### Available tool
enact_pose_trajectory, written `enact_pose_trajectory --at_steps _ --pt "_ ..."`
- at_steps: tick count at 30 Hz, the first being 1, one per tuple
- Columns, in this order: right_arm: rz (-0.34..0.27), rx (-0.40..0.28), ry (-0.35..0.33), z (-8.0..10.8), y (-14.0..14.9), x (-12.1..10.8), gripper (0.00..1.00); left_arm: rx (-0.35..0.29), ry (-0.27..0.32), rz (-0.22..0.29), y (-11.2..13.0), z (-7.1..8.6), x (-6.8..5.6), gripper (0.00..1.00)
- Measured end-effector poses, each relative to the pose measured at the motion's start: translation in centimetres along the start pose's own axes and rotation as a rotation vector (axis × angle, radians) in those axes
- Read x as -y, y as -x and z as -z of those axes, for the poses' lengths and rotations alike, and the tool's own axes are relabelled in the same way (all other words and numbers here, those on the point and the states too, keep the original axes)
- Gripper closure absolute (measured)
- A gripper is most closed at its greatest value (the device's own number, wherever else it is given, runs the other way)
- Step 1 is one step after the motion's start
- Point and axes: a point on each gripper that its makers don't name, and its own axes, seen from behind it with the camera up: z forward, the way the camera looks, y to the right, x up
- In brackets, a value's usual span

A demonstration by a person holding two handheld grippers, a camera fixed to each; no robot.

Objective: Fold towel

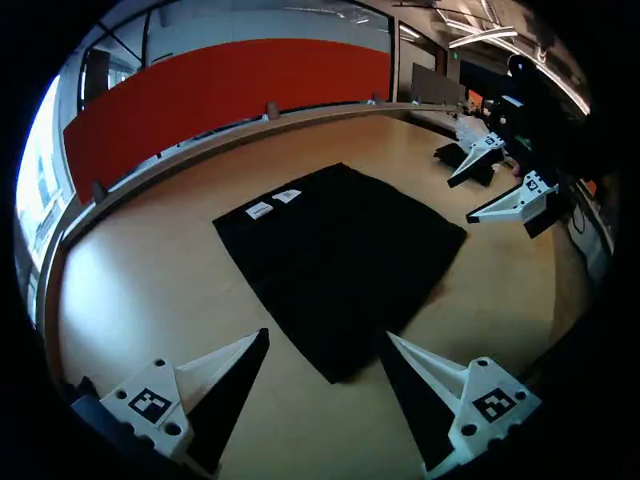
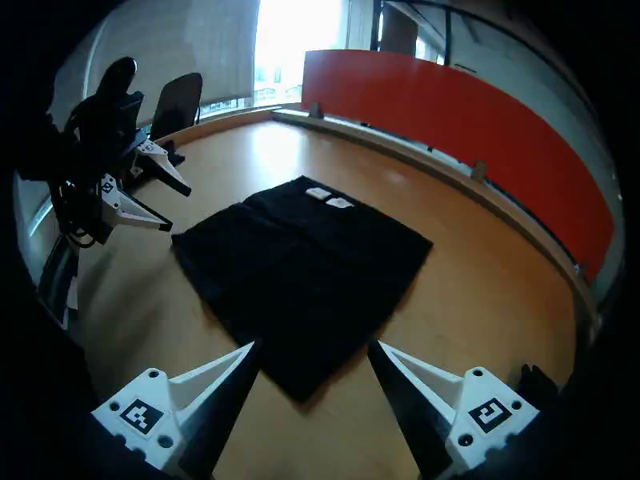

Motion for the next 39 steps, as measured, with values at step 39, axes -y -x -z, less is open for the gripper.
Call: enact_pose_trajectory --at_steps 39 --pt "0.009 0.146 -0.102 -1.4 5.0 0.7 0.31 0.188 0.050 -0.035 4.5 -2.2 -2.0 0.07"
